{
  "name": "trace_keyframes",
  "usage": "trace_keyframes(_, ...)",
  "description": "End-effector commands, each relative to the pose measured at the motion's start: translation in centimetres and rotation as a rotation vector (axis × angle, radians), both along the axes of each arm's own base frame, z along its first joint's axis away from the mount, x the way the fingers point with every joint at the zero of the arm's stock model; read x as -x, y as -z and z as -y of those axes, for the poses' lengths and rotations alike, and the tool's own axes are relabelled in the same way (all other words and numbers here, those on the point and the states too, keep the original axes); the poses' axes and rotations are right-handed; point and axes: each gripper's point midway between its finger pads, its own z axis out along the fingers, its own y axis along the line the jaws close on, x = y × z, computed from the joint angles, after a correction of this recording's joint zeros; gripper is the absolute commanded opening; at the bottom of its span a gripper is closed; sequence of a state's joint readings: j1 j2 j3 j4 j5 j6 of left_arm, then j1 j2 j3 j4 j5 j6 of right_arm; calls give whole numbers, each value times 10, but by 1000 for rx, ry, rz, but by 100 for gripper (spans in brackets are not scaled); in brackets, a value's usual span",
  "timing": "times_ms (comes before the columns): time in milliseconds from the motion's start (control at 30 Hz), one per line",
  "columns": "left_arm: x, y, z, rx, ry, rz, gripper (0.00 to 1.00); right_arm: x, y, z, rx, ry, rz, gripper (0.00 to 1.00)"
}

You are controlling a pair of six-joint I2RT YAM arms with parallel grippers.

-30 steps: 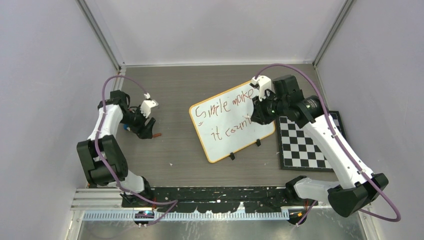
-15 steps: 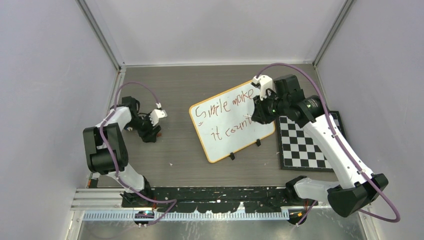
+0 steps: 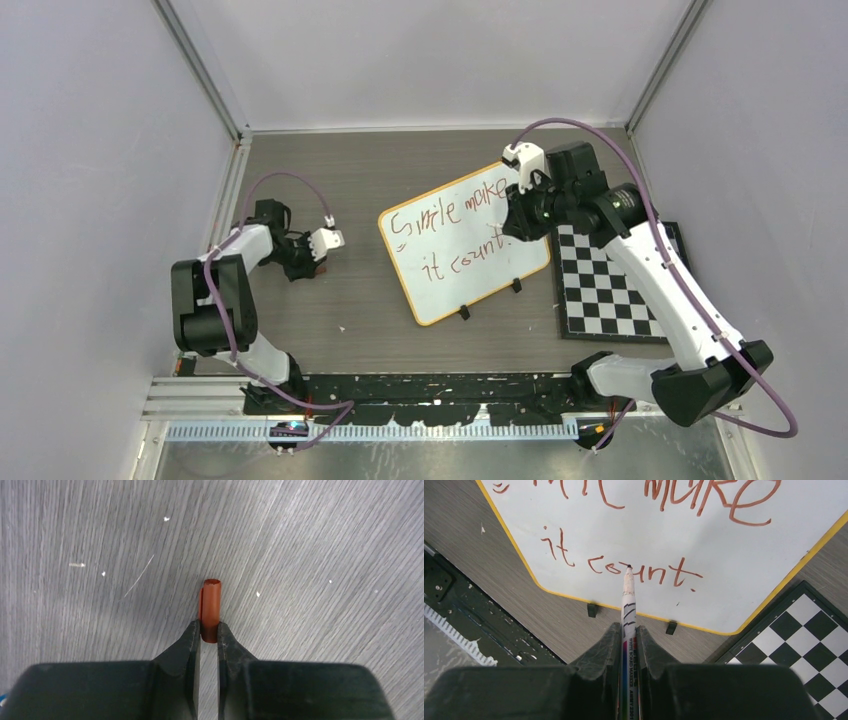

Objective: Write a sentence on the whiteboard
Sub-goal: Close the whiteboard marker at the center of the board.

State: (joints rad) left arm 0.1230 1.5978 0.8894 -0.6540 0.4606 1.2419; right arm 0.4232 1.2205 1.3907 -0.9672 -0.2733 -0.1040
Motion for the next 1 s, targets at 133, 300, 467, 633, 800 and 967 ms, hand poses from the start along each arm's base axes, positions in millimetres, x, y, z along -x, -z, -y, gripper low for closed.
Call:
trace_keyframes(133, 16, -16, 19, 67, -34, -75, 0, -28, -47, -2, -1, 8, 128, 0)
trace_keyframes(300, -3, -82, 35, 202, -171, -60, 0, -28, -69, -16, -89, -8, 130, 0)
trace_keyframes(467, -24, -181, 55, 362, -298, 6, 0, -20, -80, -34, -197, -42, 80, 0)
trace_keyframes(633, -13, -257, 83, 413, -263, 114, 0, -4, -79, -46, -270, -99, 23, 0)
trace_keyframes(800, 25, -288, 138, 402, -80, 212, 0, 23, -78, -63, -382, -200, -80, 0)
trace_keyframes(967, 60, -301, 178, 386, 104, 276, 0, 41, -78, -72, -458, -254, -166, 0)
